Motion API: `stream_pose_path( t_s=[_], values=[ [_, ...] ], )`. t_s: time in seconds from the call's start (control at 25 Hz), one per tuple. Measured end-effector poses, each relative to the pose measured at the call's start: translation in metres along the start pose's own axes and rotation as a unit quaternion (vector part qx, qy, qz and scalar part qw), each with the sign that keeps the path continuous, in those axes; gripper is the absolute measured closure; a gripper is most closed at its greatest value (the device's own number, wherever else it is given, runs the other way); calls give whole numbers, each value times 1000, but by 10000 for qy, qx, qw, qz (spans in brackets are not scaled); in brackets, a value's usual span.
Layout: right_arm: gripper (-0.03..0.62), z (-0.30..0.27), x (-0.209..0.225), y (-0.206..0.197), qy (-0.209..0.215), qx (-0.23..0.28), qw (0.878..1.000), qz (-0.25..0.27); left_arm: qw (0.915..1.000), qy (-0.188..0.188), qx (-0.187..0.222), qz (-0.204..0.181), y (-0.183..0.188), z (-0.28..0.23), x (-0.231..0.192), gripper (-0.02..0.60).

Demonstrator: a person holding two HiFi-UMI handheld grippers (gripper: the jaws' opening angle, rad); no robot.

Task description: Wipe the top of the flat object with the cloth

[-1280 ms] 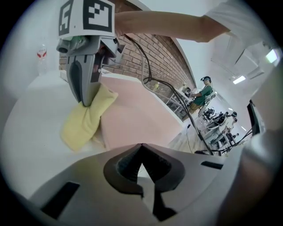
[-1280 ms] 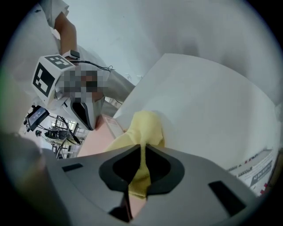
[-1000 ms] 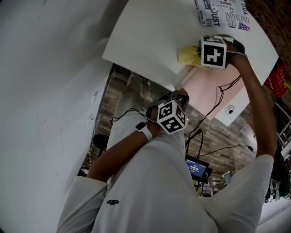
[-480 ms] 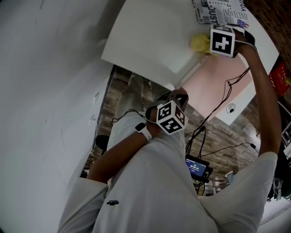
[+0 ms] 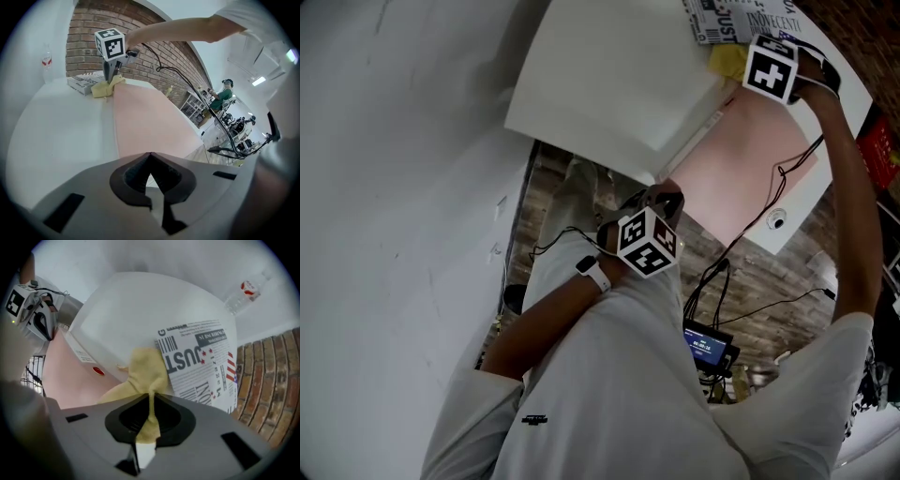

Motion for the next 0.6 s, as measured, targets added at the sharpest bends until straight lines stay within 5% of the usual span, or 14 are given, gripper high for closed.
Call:
stream_pose_path(
  t_s=[0.28,0.6],
  values=[
    [554,33,7,-29,-851,535,9909,-892,9999,-38,43,-109,0,2,-1,565],
    [553,92,-23,-38,-1665,1092,9656,-1672,9986,-163,201,-454,17,27,-5,565]
  ],
)
Point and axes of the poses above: the fingertips, and each gripper's own axes: z backward along the fingers, x to its right, y out of its top, the point moved 4 cm from there along z, backward along the fingers, and after that the axes turned 6 degrees about z, right-handed, at the moved point
